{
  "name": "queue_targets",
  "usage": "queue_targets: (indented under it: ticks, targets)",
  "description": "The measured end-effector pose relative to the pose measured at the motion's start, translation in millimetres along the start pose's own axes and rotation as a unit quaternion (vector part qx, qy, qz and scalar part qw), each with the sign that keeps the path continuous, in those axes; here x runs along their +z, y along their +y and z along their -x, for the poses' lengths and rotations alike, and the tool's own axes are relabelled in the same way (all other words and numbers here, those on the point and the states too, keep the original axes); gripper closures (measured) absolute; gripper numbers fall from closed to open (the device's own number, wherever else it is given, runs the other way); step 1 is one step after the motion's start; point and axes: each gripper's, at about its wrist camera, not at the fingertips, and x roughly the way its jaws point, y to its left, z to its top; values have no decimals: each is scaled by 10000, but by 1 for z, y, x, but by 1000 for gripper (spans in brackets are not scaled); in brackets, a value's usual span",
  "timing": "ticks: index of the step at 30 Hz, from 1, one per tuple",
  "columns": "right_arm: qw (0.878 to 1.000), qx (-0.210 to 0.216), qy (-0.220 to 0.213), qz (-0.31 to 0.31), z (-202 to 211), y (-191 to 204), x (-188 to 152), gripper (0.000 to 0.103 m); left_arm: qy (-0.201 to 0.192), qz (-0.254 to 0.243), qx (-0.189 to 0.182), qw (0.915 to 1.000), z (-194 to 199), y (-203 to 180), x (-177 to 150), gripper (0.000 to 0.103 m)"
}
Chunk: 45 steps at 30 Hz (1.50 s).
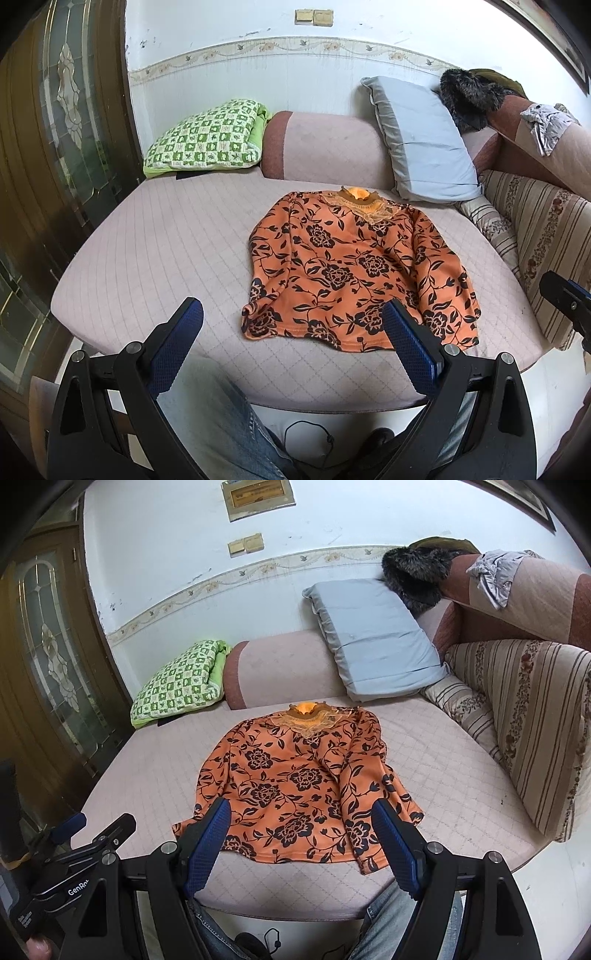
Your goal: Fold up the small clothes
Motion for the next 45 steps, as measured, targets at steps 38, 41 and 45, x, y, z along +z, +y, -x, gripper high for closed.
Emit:
queue_targets:
  ticks: [38,41,45]
  targets:
    - [9932,517,1031,-136,-126,-9,-11,42,1285,307,525,9898,-164,44,-13,5]
    - [9891,769,1255,29,-161,-4,-21,42,1479,259,498,9874,-196,46,-17,5]
    - [9804,1097,1627,-168,-201,-5,-32,44,1699,74,535,9840,-239,43,-21,5]
